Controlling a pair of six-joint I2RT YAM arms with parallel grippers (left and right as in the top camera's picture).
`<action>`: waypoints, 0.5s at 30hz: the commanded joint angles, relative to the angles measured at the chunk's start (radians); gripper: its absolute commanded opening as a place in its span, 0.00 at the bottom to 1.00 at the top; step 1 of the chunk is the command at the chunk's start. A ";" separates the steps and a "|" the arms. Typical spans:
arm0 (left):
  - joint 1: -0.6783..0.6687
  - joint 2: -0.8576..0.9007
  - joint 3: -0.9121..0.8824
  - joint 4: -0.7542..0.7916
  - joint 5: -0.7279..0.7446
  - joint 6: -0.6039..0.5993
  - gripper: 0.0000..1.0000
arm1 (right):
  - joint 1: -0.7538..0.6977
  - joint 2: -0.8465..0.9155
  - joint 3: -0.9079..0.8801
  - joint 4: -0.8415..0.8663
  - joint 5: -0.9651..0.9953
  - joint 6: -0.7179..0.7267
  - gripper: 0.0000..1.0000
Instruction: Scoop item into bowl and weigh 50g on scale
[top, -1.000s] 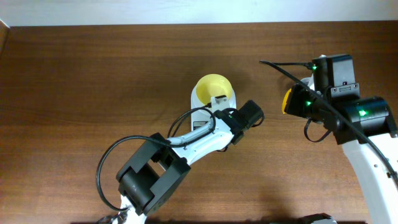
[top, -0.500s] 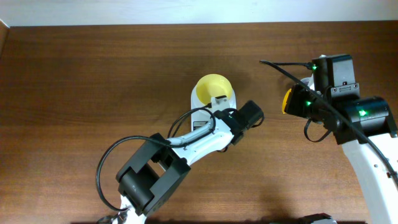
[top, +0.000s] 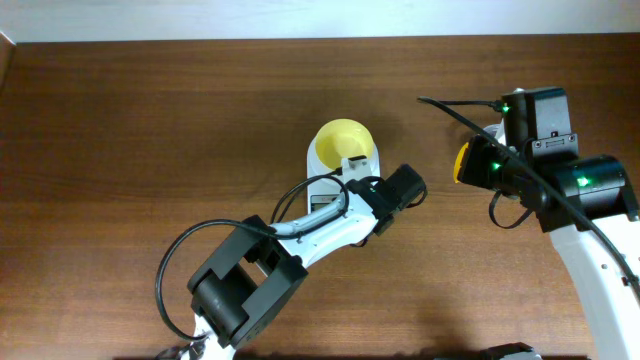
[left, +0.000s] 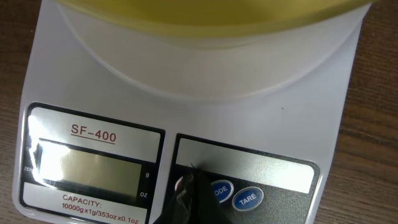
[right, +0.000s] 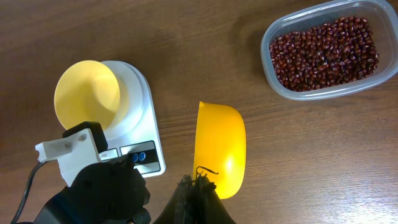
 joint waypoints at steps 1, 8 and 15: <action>-0.005 0.026 -0.036 -0.005 0.053 -0.014 0.00 | 0.003 -0.012 0.021 -0.001 0.012 -0.010 0.04; -0.005 -0.016 -0.031 -0.013 0.053 -0.014 0.00 | 0.003 -0.012 0.021 -0.001 0.013 -0.010 0.04; -0.005 -0.071 -0.031 -0.022 0.053 -0.014 0.00 | 0.003 -0.012 0.021 -0.001 0.013 -0.010 0.04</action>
